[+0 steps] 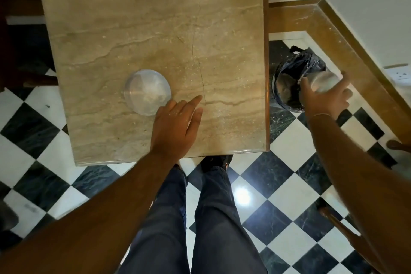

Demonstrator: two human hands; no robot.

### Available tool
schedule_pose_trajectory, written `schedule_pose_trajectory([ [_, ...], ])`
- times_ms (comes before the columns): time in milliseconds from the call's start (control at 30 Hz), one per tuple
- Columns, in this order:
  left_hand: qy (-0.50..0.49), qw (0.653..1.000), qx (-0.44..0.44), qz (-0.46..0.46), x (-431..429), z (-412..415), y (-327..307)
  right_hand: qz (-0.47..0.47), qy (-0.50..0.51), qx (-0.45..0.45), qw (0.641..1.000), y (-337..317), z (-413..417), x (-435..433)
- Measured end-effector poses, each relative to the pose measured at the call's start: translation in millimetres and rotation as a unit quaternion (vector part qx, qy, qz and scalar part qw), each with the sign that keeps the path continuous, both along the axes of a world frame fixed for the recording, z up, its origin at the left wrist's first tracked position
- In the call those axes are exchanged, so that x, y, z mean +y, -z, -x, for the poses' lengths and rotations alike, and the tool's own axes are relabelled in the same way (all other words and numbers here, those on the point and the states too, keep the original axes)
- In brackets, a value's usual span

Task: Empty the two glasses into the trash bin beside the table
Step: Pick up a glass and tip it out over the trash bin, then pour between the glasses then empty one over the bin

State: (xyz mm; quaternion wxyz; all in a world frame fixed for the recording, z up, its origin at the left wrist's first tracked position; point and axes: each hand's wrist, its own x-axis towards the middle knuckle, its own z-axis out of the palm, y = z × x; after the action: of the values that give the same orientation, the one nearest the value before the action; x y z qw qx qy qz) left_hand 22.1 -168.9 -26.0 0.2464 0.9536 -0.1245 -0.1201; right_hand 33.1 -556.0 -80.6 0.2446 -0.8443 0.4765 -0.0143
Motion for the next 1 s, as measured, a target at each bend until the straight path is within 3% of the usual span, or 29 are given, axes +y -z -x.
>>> schedule_pose_trajectory([
  [100,0.000,0.999,-0.026,-0.027,4.2,-3.8,-1.4,0.015,0.002,-0.004,1.000,4.0,4.5,3.5],
  [167,0.002,0.999,-0.041,-0.034,9.2,-6.2,-1.1,-0.035,0.024,0.020,0.999,-0.7,-0.9,4.8],
  [233,-0.010,0.997,-0.062,-0.053,12.8,-9.5,0.2,-0.130,0.104,-0.049,0.985,-5.5,-2.6,2.5],
  [300,-0.035,0.995,-0.068,-0.070,17.6,-13.9,0.9,-0.276,0.193,-0.143,0.931,-19.4,-2.1,1.2],
  [367,-0.070,0.992,-0.055,-0.089,25.5,-17.3,3.1,-0.469,0.243,-0.196,0.826,-38.4,0.7,7.1],
  [433,-0.096,0.989,-0.024,-0.107,33.8,-23.1,4.7,-0.598,0.248,-0.213,0.732,-52.7,9.3,18.6],
  [500,-0.125,0.984,-0.001,-0.129,42.0,-29.2,7.9,-0.653,0.235,-0.193,0.694,-61.7,15.6,34.5],
  [733,-0.163,0.962,0.111,-0.189,65.7,-45.1,15.7,-0.652,0.091,-0.128,0.742,-64.0,-2.4,103.6],
  [867,-0.156,0.956,0.165,-0.188,69.5,-44.7,19.5,-0.537,0.066,-0.013,0.841,-58.2,-13.6,135.5],
  [1000,-0.165,0.964,0.137,-0.156,70.3,-45.7,15.2,-0.470,0.041,0.018,0.882,-51.2,-19.2,152.8],
])
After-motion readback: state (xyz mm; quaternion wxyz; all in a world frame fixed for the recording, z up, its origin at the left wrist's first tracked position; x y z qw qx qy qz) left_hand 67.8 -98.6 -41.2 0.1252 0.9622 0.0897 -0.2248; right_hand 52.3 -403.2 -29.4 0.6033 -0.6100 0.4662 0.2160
